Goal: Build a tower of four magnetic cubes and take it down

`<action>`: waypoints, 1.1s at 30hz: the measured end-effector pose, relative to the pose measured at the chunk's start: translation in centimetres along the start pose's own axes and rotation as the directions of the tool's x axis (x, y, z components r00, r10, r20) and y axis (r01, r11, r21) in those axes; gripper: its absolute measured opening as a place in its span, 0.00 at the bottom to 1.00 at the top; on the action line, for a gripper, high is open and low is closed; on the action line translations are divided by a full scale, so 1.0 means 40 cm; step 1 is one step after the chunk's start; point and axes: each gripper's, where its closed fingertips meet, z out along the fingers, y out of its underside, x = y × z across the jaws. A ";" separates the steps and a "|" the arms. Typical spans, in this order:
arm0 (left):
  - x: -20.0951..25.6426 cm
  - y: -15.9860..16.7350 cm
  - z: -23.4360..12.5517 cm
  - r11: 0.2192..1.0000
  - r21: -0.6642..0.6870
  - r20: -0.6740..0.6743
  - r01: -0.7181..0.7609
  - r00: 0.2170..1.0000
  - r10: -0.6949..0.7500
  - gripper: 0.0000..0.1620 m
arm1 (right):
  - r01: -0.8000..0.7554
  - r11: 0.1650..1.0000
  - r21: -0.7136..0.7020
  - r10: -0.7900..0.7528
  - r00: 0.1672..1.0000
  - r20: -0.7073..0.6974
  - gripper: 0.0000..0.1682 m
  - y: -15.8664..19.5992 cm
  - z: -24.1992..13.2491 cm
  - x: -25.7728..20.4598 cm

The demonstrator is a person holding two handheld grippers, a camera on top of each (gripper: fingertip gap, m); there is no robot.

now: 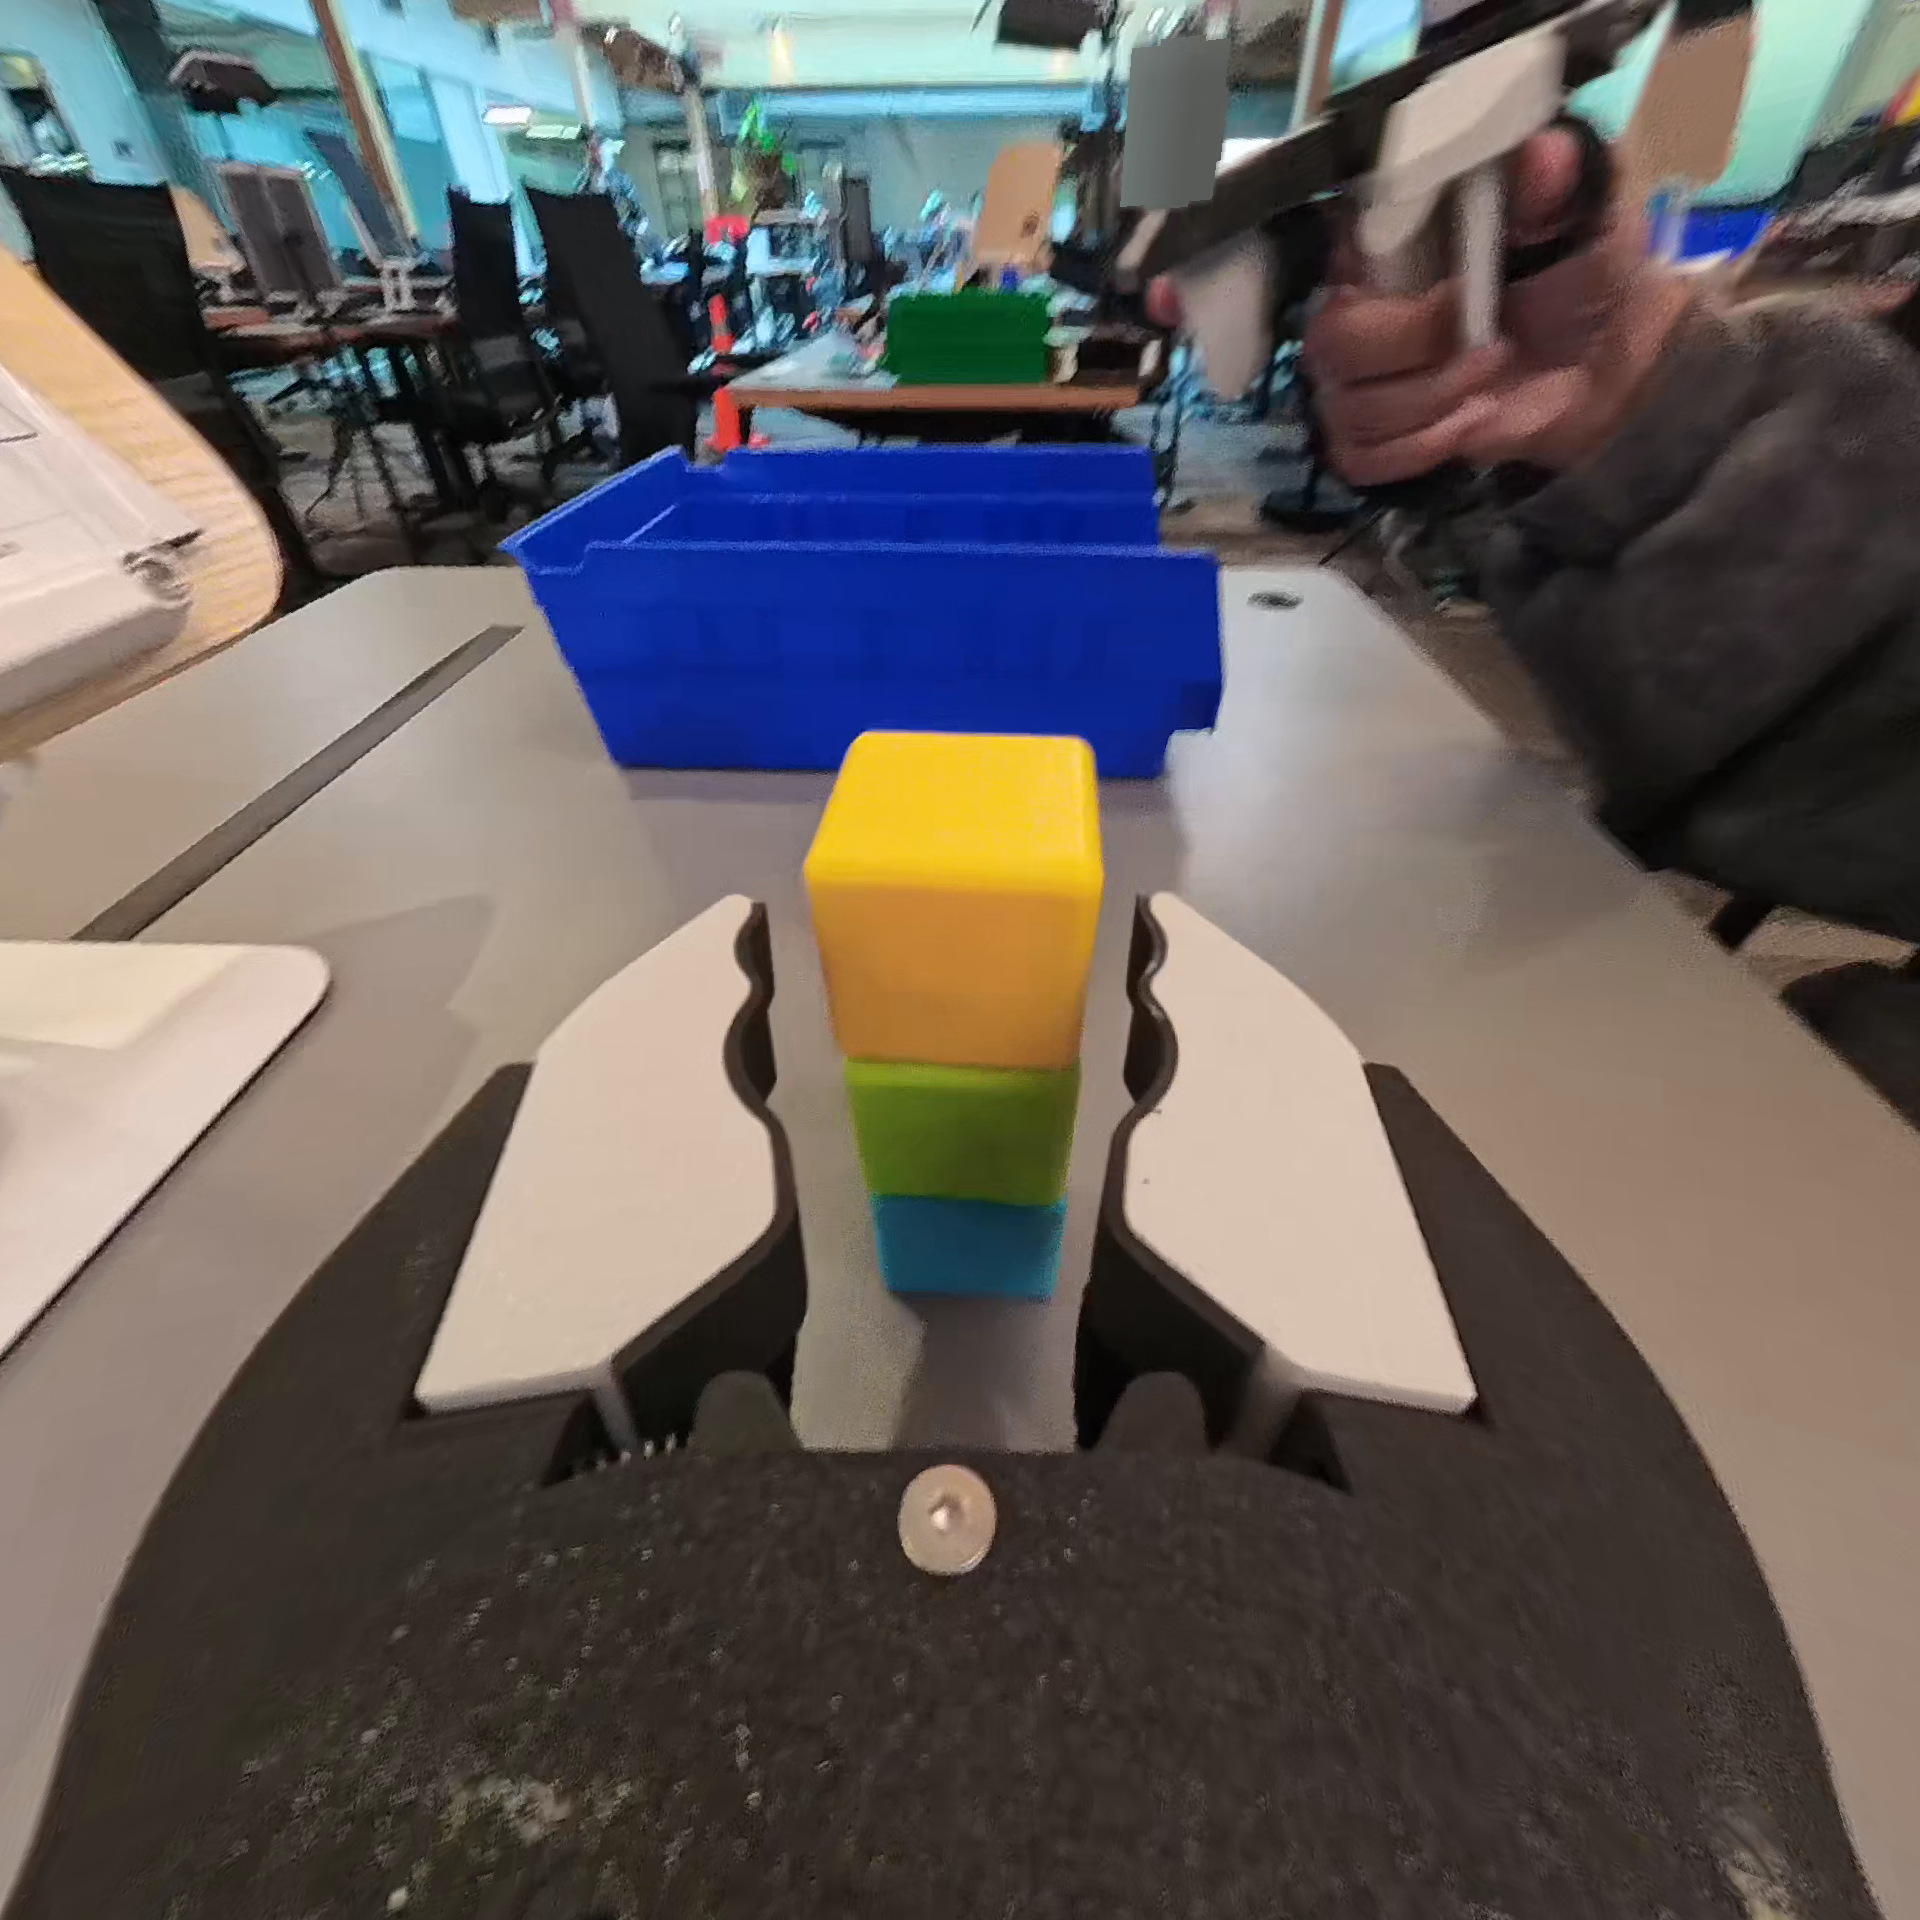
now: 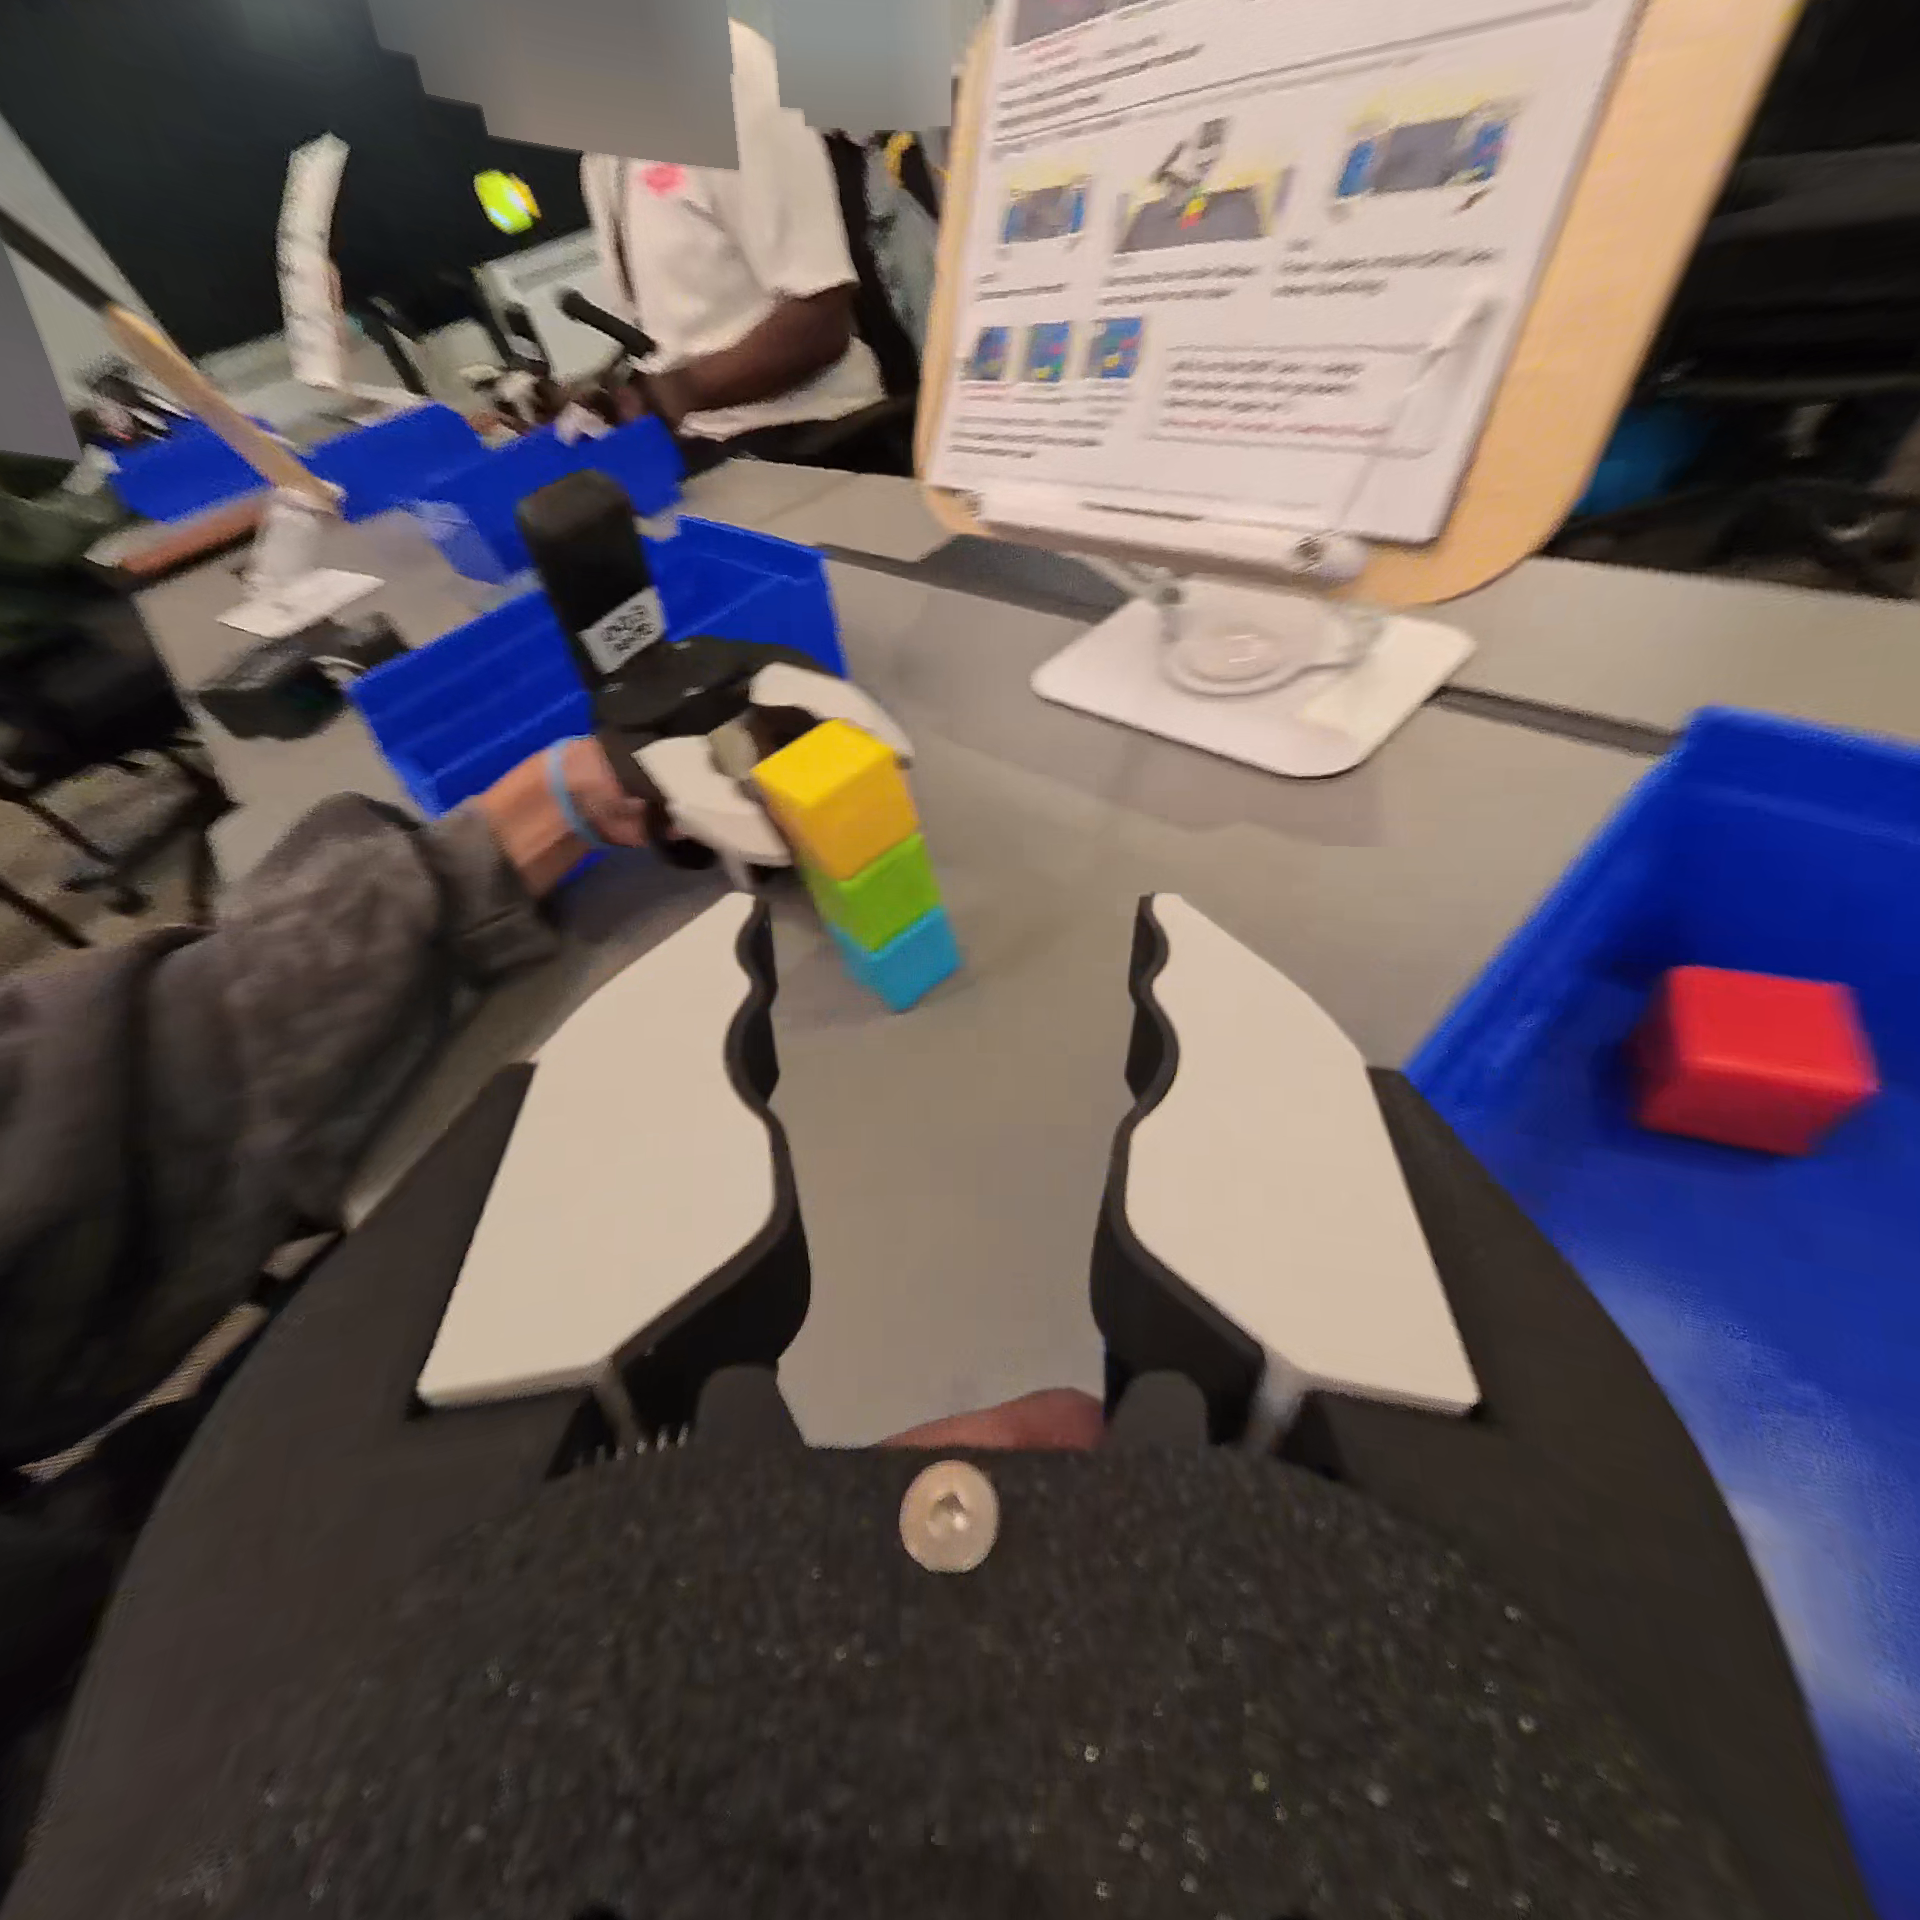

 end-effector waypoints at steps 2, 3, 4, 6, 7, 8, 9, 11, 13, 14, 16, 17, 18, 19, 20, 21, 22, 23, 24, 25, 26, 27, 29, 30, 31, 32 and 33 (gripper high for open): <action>-0.011 0.009 -0.017 0.999 -0.040 0.037 -0.007 0.999 0.009 0.41 | -0.045 0.999 0.003 0.045 0.997 0.069 0.38 0.042 0.004 -0.049; -0.012 0.012 -0.023 0.999 -0.051 0.044 -0.002 0.999 0.004 0.42 | -0.052 0.998 -0.021 0.054 0.995 0.080 0.38 0.061 0.007 -0.060; -0.011 0.019 -0.026 0.998 -0.067 0.047 0.001 0.999 0.002 0.43 | -0.039 0.997 -0.062 0.043 0.997 0.070 0.39 0.080 0.010 -0.063; -0.007 0.041 -0.028 0.993 -0.116 0.045 0.004 0.999 0.001 0.44 | -0.004 0.996 -0.087 0.007 0.999 0.033 0.39 0.091 0.004 -0.061; -0.003 0.052 -0.026 0.990 -0.139 0.039 0.006 0.999 0.000 0.44 | -0.008 0.998 -0.066 0.011 0.999 0.042 0.39 0.083 -0.002 -0.069; -0.001 0.063 -0.023 0.987 -0.161 0.037 0.004 0.999 0.002 0.44 | -0.024 0.999 -0.046 0.027 0.997 0.066 0.37 0.075 -0.006 -0.081; -0.003 0.075 -0.020 0.983 -0.184 0.040 0.001 0.999 0.006 0.44 | -0.038 0.999 -0.038 0.041 0.995 0.086 0.37 0.071 -0.009 -0.088; -0.009 0.088 -0.017 0.977 -0.211 0.046 0.013 0.999 -0.003 0.44 | -0.035 0.999 -0.039 0.038 0.996 0.080 0.37 0.069 -0.014 -0.086; -0.015 0.086 -0.014 0.978 -0.208 0.049 0.028 0.999 -0.018 0.42 | -0.031 0.999 -0.036 0.034 0.996 0.078 0.37 0.066 -0.017 -0.086; -0.015 0.088 -0.012 0.977 -0.212 0.042 0.033 0.999 -0.024 0.40 | -0.034 0.999 -0.033 0.037 0.996 0.086 0.37 0.064 -0.017 -0.089; -0.012 0.099 -0.004 0.969 -0.243 0.030 0.038 0.999 -0.031 0.41 | -0.037 0.999 -0.031 0.040 0.994 0.098 0.37 0.063 -0.014 -0.093; -0.009 0.108 0.001 0.963 -0.268 0.023 0.034 0.999 -0.030 0.41 | -0.036 0.999 -0.036 0.039 0.994 0.099 0.37 0.065 -0.011 -0.092; -0.007 0.116 0.005 0.956 -0.290 0.019 0.028 1.000 -0.024 0.41 | -0.034 0.999 -0.041 0.038 0.994 0.098 0.37 0.068 -0.007 -0.091; -0.005 0.123 0.008 0.951 -0.309 0.018 0.022 1.000 -0.018 0.42 | -0.032 0.998 -0.048 0.036 0.994 0.099 0.37 0.072 -0.004 -0.091; -0.004 0.129 0.011 0.946 -0.322 0.018 0.019 1.000 -0.014 0.42 | -0.032 0.998 -0.053 0.037 0.994 0.101 0.37 0.076 -0.001 -0.091; -0.005 0.131 0.013 0.944 -0.329 0.019 0.019 1.000 -0.013 0.41 | -0.035 0.998 -0.057 0.041 0.994 0.104 0.37 0.080 0.003 -0.092; -0.006 0.131 0.014 0.945 -0.328 0.019 0.021 1.000 -0.015 0.39 | -0.039 0.997 -0.059 0.046 0.993 0.108 0.37 0.084 0.007 -0.092; -0.006 0.125 0.015 0.949 -0.316 0.015 0.022 1.000 -0.018 0.35 | -0.047 0.997 -0.059 0.053 0.992 0.112 0.36 0.087 0.013 -0.093; -0.004 0.120 0.016 0.953 -0.302 0.009 0.020 1.000 -0.018 0.31 | -0.055 0.997 -0.060 0.062 0.991 0.119 0.36 0.091 0.020 -0.095; -0.004 0.117 0.017 0.955 -0.295 0.009 0.013 1.000 -0.010 0.30 | -0.060 0.996 -0.061 0.067 0.990 0.123 0.36 0.096 0.030 -0.097; -0.003 0.117 0.018 0.955 -0.295 0.009 0.003 1.000 0.000 0.30 | -0.066 0.996 -0.060 0.073 0.990 0.124 0.35 0.100 0.043 -0.097; 0.000 0.118 0.019 0.955 -0.296 0.006 -0.009 1.000 0.011 0.30 | -0.068 0.996 -0.060 0.075 0.989 0.125 0.34 0.104 0.060 -0.098; 0.003 0.118 0.021 0.955 -0.297 -0.002 -0.016 1.000 0.016 0.30 | -0.048 0.998 -0.048 0.053 0.991 0.124 0.34 0.105 0.102 -0.097; 0.003 0.118 0.021 0.955 -0.297 -0.004 -0.012 1.000 0.012 0.30 | -0.033 0.999 -0.038 0.037 0.992 0.120 0.34 0.103 0.128 -0.094; 0.003 0.118 0.021 0.955 -0.297 -0.005 -0.012 1.000 0.011 0.30 | -0.013 1.000 -0.020 0.015 0.991 0.135 0.35 0.099 0.154 -0.098; 0.004 0.118 0.021 0.955 -0.297 -0.006 -0.015 1.000 0.014 0.30 | 0.007 1.000 0.007 -0.008 0.987 0.159 0.35 0.093 0.182 -0.106; 0.005 0.118 0.021 0.955 -0.296 -0.007 -0.018 1.000 0.016 0.30 | 0.020 0.999 0.031 -0.025 0.984 0.176 0.35 0.090 0.211 -0.110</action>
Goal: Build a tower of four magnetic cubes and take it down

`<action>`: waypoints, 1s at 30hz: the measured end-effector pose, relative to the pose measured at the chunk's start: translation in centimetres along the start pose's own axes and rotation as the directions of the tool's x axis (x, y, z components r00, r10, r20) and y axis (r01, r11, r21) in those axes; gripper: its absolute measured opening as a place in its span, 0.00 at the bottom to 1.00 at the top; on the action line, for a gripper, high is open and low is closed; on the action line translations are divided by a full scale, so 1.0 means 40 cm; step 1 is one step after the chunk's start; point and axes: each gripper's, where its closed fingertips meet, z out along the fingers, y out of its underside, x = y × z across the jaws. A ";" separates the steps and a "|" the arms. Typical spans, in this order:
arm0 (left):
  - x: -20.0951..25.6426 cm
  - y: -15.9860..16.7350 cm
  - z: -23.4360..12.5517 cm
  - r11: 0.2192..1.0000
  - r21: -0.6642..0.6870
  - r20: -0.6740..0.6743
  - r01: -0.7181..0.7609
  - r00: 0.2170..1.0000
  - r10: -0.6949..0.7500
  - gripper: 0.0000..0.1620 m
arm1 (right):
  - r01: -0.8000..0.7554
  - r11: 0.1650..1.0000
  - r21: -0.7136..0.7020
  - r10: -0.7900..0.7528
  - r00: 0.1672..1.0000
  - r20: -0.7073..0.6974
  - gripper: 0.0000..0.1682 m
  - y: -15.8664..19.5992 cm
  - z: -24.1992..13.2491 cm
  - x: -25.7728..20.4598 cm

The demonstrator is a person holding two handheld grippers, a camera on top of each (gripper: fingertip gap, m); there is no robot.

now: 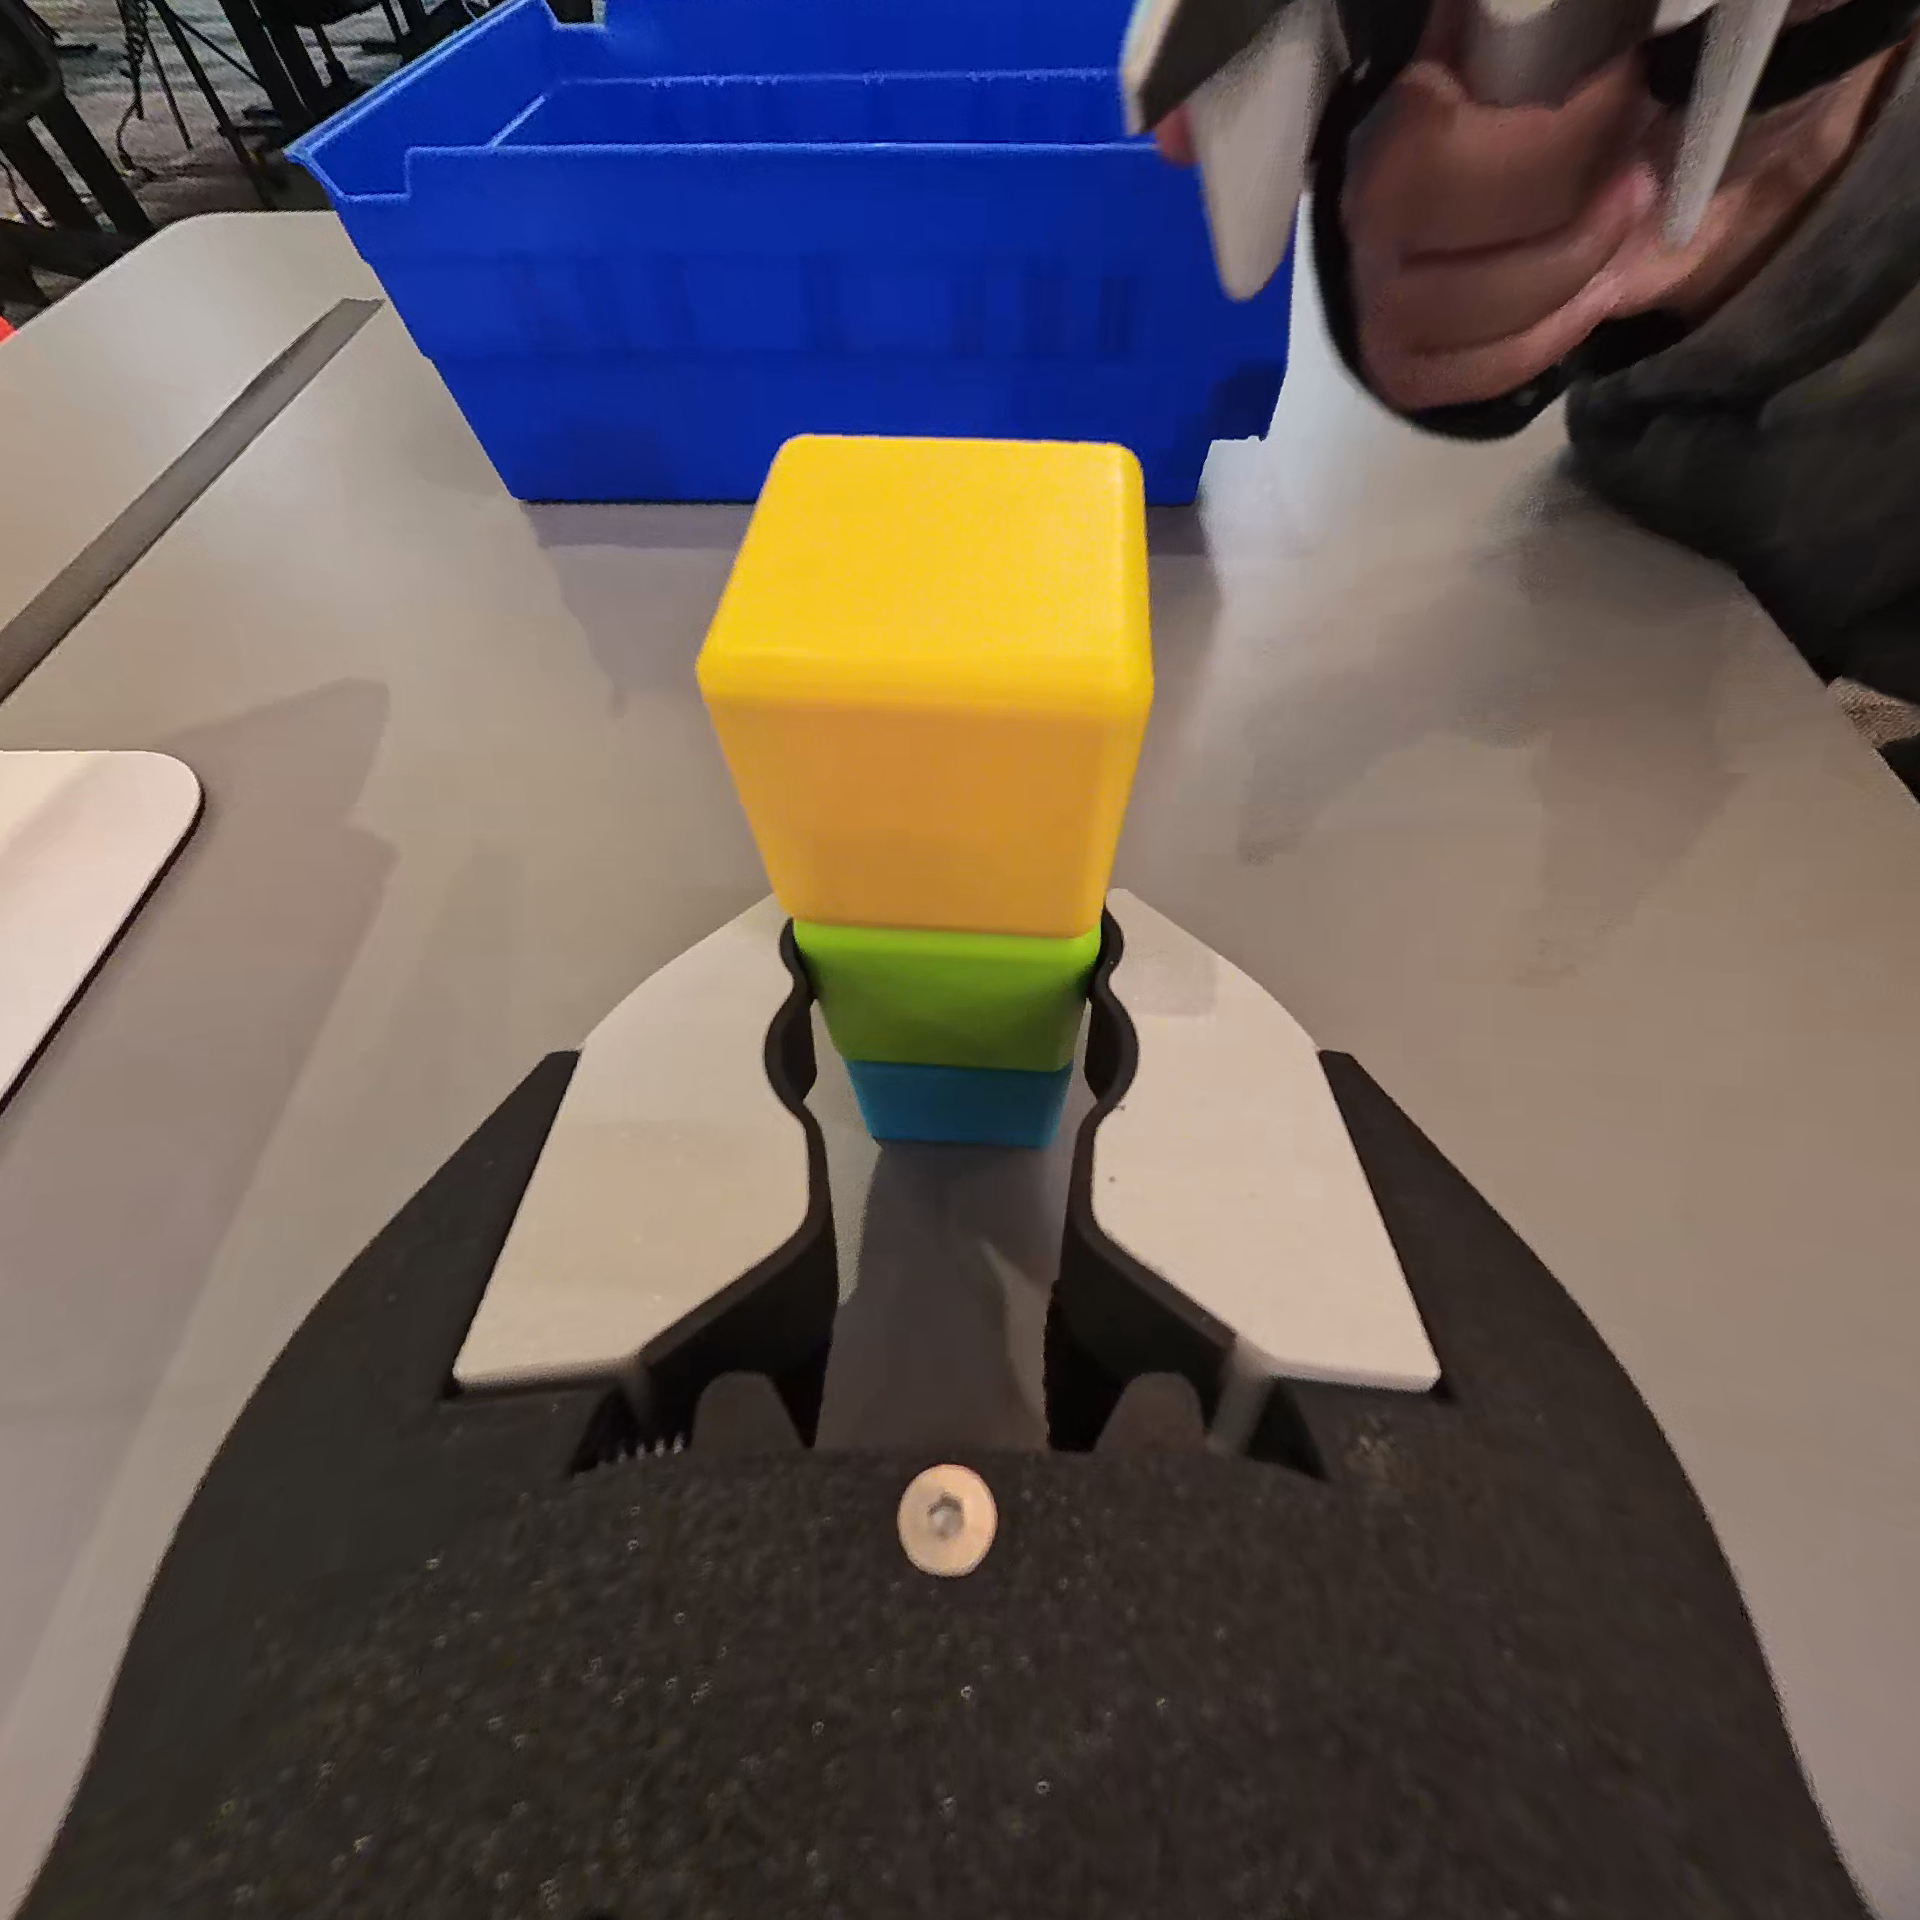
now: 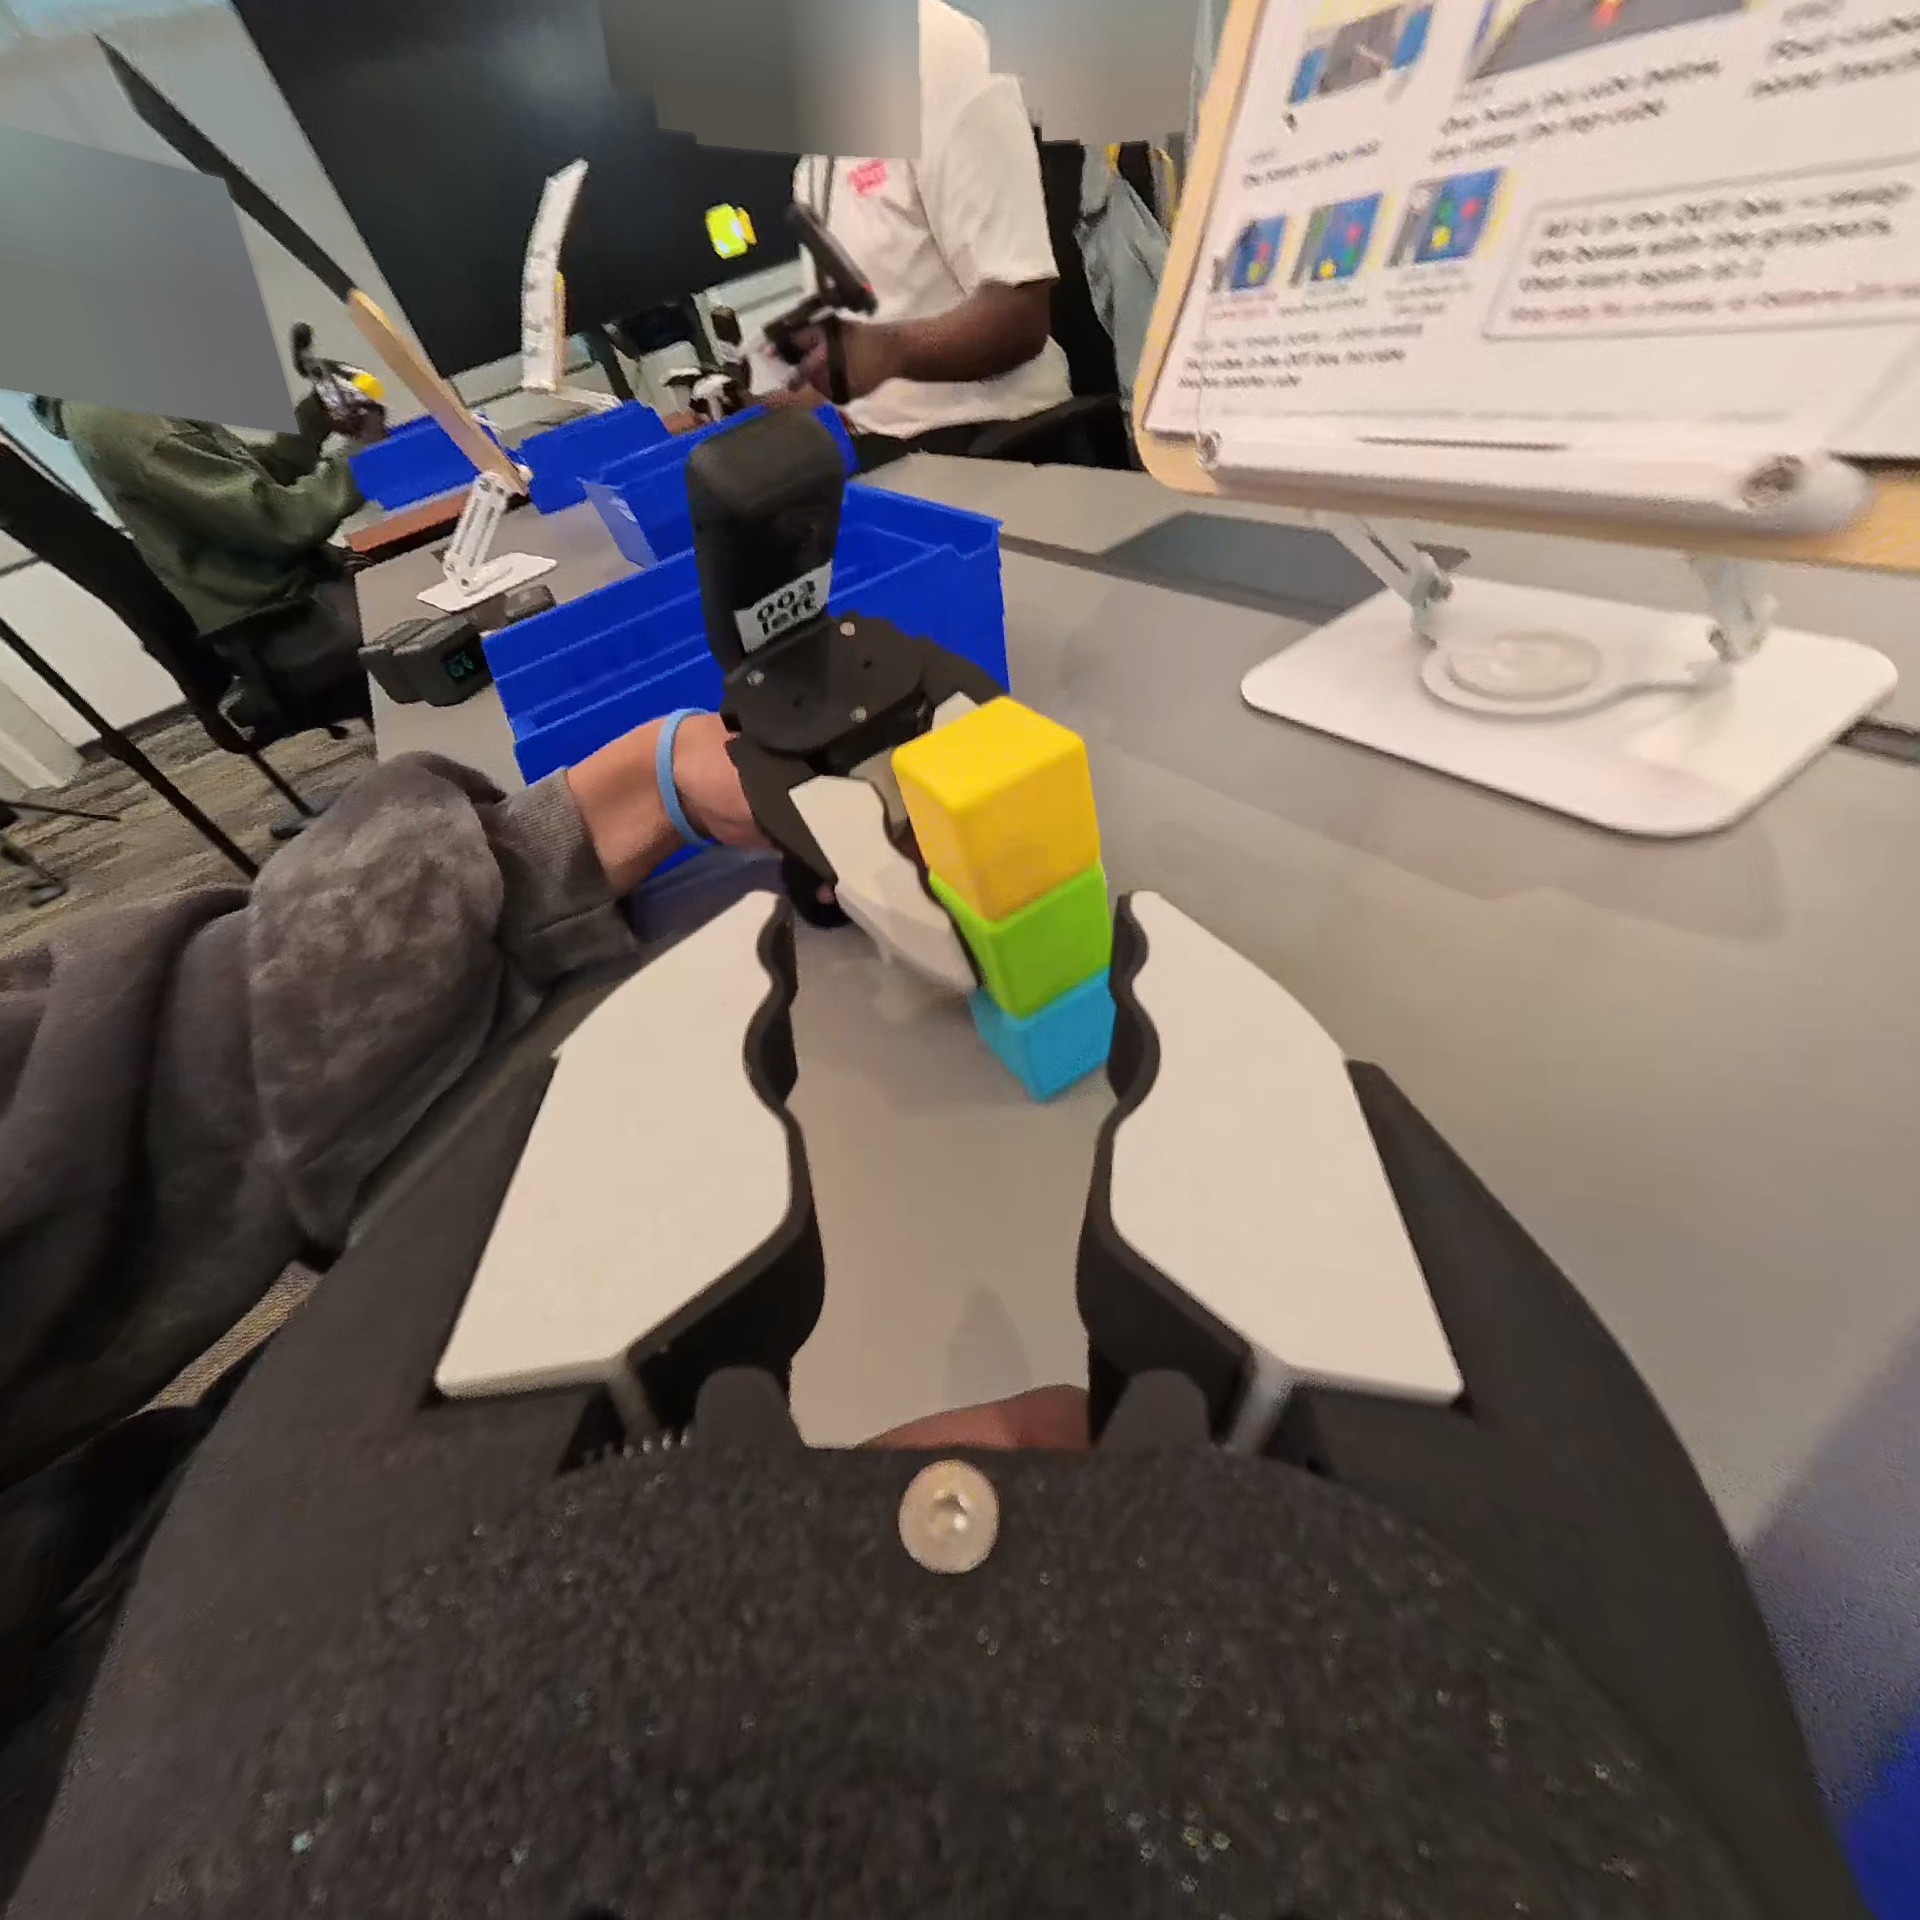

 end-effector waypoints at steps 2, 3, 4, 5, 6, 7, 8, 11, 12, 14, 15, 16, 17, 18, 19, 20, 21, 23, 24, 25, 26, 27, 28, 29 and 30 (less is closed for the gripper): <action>0.001 0.000 0.000 1.000 0.001 -0.001 -0.002 1.000 0.002 0.30 | 0.061 0.998 0.026 -0.062 0.997 0.036 0.36 0.004 0.059 0.001; 0.002 0.000 0.000 1.000 0.001 -0.003 -0.004 1.000 0.004 0.30 | 0.100 0.994 0.032 -0.101 0.994 0.042 0.37 0.009 0.087 0.005; 0.004 0.000 0.000 1.000 0.001 -0.007 -0.006 1.000 0.006 0.30 | 0.134 0.990 0.037 -0.136 0.989 0.054 0.39 0.012 0.111 0.008; 0.006 0.000 0.000 1.000 0.001 -0.010 -0.008 1.000 0.008 0.30 | 0.148 0.987 0.057 -0.152 0.986 0.071 0.39 0.010 0.131 0.010; 0.006 0.000 -0.001 1.000 0.001 -0.011 -0.009 1.000 0.009 0.30 | 0.150 0.986 0.074 -0.157 0.983 0.095 0.40 0.008 0.150 0.010; 0.006 0.000 0.000 1.000 0.001 -0.012 -0.008 1.000 0.008 0.30 | 0.147 0.986 0.075 -0.156 0.980 0.122 0.40 0.012 0.167 0.012; 0.006 0.000 0.000 1.000 0.001 -0.012 -0.008 1.000 0.008 0.30 | 0.151 0.987 0.061 -0.158 0.978 0.139 0.40 0.021 0.184 0.020; 0.006 0.000 0.000 1.000 0.001 -0.013 -0.007 1.000 0.007 0.30 | 0.128 0.991 0.030 -0.132 0.970 0.206 0.41 0.050 0.221 0.038; 0.007 0.000 0.000 1.000 0.001 -0.013 -0.008 1.000 0.008 0.30 | 0.118 0.992 0.036 -0.123 0.966 0.226 0.41 0.054 0.229 0.040; 0.007 0.000 0.000 1.000 0.001 -0.015 -0.007 1.000 0.007 0.30 | 0.118 0.992 0.052 -0.127 0.959 0.254 0.38 0.061 0.243 0.040; 0.007 0.000 0.000 1.000 0.001 -0.016 -0.007 1.000 0.007 0.30 | 0.111 0.992 0.065 -0.124 0.954 0.273 0.37 0.061 0.249 0.035; 0.007 0.000 0.000 1.000 0.001 -0.016 -0.006 1.000 0.006 0.30 | 0.104 0.992 0.067 -0.119 0.947 0.299 0.34 0.063 0.252 0.027; 0.006 0.000 -0.001 1.000 0.001 -0.016 -0.004 1.000 0.004 0.30 | 0.111 0.991 0.073 -0.128 0.941 0.313 0.31 0.060 0.252 0.022; 0.005 0.000 -0.001 1.000 0.002 -0.014 -0.001 1.000 0.001 0.30 | 0.125 0.989 0.083 -0.144 0.941 0.306 0.31 0.059 0.253 0.022; 0.005 0.000 -0.001 1.000 0.002 -0.014 -0.001 1.000 0.001 0.30 | 0.128 0.988 0.085 -0.148 0.939 0.309 0.31 0.059 0.253 0.022; 0.006 0.000 -0.001 1.000 0.001 -0.015 -0.004 1.000 0.004 0.30 | 0.128 0.988 0.087 -0.149 0.937 0.317 0.31 0.058 0.252 0.021; 0.008 0.000 0.000 1.000 0.001 -0.014 -0.009 1.000 0.009 0.30 | 0.114 0.989 0.097 -0.140 0.935 0.326 0.30 0.054 0.250 0.021; 0.009 0.000 0.000 1.000 0.001 -0.015 -0.011 1.000 0.011 0.30 | 0.062 0.986 0.153 -0.113 0.930 0.350 0.30 0.026 0.241 0.019; 0.008 0.000 0.001 1.000 0.001 -0.015 -0.011 1.000 0.011 0.30 | 0.029 0.981 0.192 -0.098 0.927 0.362 0.30 0.002 0.233 0.019; 0.008 0.000 0.000 1.000 0.001 -0.014 -0.012 1.000 0.012 0.30 | 0.024 0.977 0.212 -0.100 0.928 0.358 0.30 -0.018 0.226 0.022; 0.008 0.000 0.000 1.000 0.001 -0.012 -0.012 1.000 0.012 0.30 | 0.030 0.973 0.227 -0.112 0.928 0.355 0.30 -0.037 0.216 0.021; 0.008 0.000 0.000 1.000 0.001 -0.012 -0.012 1.000 0.012 0.30 | 0.025 0.969 0.248 -0.116 0.925 0.361 0.30 -0.061 0.204 0.014; 0.008 0.000 0.000 1.000 0.001 -0.013 -0.012 1.000 0.012 0.30 | 0.028 0.963 0.268 -0.127 0.924 0.361 0.30 -0.085 0.191 0.004; 0.008 0.000 0.000 1.000 0.001 -0.014 -0.011 1.000 0.011 0.30 | 0.049 0.958 0.281 -0.150 0.924 0.352 0.30 -0.110 0.176 -0.010; 0.009 0.000 0.000 1.000 0.001 -0.014 -0.011 1.000 0.011 0.30 | 0.067 0.954 0.293 -0.170 0.925 0.341 0.30 -0.137 0.158 -0.026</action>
